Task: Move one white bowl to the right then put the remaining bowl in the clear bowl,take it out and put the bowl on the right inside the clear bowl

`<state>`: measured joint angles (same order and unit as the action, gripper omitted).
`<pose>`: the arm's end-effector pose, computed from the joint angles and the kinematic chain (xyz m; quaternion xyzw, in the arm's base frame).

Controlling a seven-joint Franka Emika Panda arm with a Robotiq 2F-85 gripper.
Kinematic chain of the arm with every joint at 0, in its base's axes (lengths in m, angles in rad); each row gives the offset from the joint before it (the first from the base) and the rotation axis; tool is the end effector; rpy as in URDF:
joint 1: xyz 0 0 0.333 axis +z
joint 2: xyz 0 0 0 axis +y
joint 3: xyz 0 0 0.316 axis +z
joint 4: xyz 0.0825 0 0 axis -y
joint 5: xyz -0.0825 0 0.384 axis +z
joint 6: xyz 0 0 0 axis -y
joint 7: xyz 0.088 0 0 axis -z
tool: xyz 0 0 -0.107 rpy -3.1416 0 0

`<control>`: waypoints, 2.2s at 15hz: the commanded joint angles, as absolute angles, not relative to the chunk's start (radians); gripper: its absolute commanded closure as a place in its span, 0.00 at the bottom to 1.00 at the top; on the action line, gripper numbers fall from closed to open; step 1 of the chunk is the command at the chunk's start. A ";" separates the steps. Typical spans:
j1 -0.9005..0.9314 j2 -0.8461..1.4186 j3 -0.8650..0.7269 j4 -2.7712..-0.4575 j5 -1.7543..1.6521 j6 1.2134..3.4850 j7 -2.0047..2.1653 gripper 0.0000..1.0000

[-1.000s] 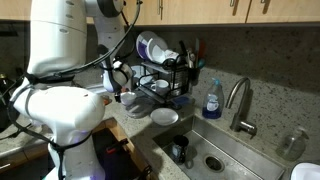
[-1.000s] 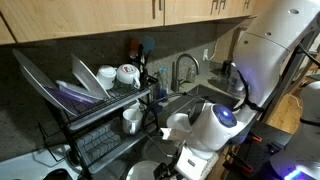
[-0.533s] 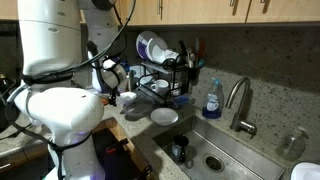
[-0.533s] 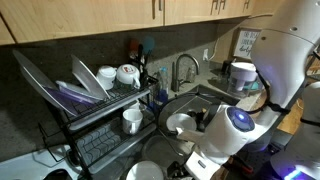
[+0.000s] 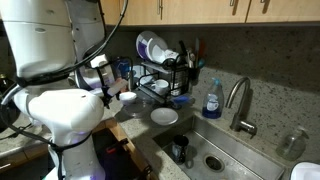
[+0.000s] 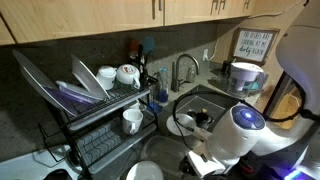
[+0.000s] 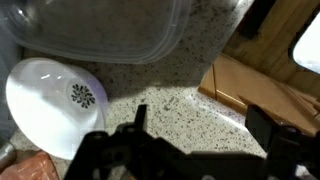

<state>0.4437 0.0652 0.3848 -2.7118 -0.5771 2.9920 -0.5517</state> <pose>0.2506 0.3340 0.2267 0.5615 0.8180 0.1159 0.0458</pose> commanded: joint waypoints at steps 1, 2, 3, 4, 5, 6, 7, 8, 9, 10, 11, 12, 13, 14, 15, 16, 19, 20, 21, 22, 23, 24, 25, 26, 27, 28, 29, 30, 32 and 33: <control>0.432 0.060 0.414 -2.717 -0.496 2.980 -0.562 0.00; 0.434 0.059 0.421 -2.717 -0.476 2.977 -0.568 0.00; 0.434 0.060 0.421 -2.717 -0.481 2.977 -0.568 0.00; 0.433 0.062 0.421 -2.717 -0.482 2.977 -0.568 0.00; 0.432 0.065 0.421 -2.716 -0.482 2.976 -0.568 0.00; 0.431 0.066 0.421 -2.716 -0.483 2.977 -0.568 0.00; 0.430 0.066 0.421 -2.716 -0.483 2.977 -0.568 0.00; 0.430 0.066 0.421 -2.716 -0.483 2.977 -0.568 0.00; 0.430 0.066 0.421 -2.716 -0.483 2.977 -0.568 0.00; 0.430 0.059 0.420 -2.712 -0.469 2.988 -0.547 0.00; 0.427 0.044 0.417 -2.713 -0.453 3.007 -0.509 0.00; 0.424 0.033 0.413 -2.714 -0.437 3.028 -0.471 0.00; 0.420 0.024 0.413 -2.713 -0.418 3.044 -0.440 0.00; 0.418 0.014 0.410 -2.714 -0.405 3.059 -0.410 0.00; 0.426 -0.006 0.392 -2.722 -0.415 3.072 -0.360 0.00; 0.425 -0.030 0.383 -2.728 -0.423 3.077 -0.315 0.00; 0.406 -0.117 0.359 -2.747 -0.464 3.054 -0.166 0.00; 0.391 -0.149 0.358 -2.754 -0.480 3.046 -0.115 0.00; 0.367 -0.184 0.364 -2.762 -0.505 3.038 -0.062 0.00; 0.341 -0.212 0.374 -2.768 -0.529 3.026 -0.017 0.00; 0.305 -0.239 0.385 -2.771 -0.562 3.013 0.033 0.00; 0.280 -0.261 0.396 -2.775 -0.583 2.997 0.079 0.00; 0.251 -0.275 0.404 -2.778 -0.603 2.986 0.119 0.00; 0.227 -0.283 0.414 -2.779 -0.615 2.960 0.157 0.00; 0.202 -0.287 0.426 -2.779 -0.631 2.941 0.194 0.00; 0.184 -0.288 0.434 -2.778 -0.640 2.921 0.221 0.00; 0.162 -0.289 0.445 -2.778 -0.653 2.899 0.255 0.00; 0.151 -0.280 0.449 -2.775 -0.656 2.882 0.276 0.00; 0.124 -0.266 0.453 -2.773 -0.670 2.852 0.308 0.00; 0.114 -0.255 0.446 -2.773 -0.678 2.843 0.302 0.00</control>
<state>0.1537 -0.2538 0.4332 -2.7658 -0.6452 2.8819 0.2591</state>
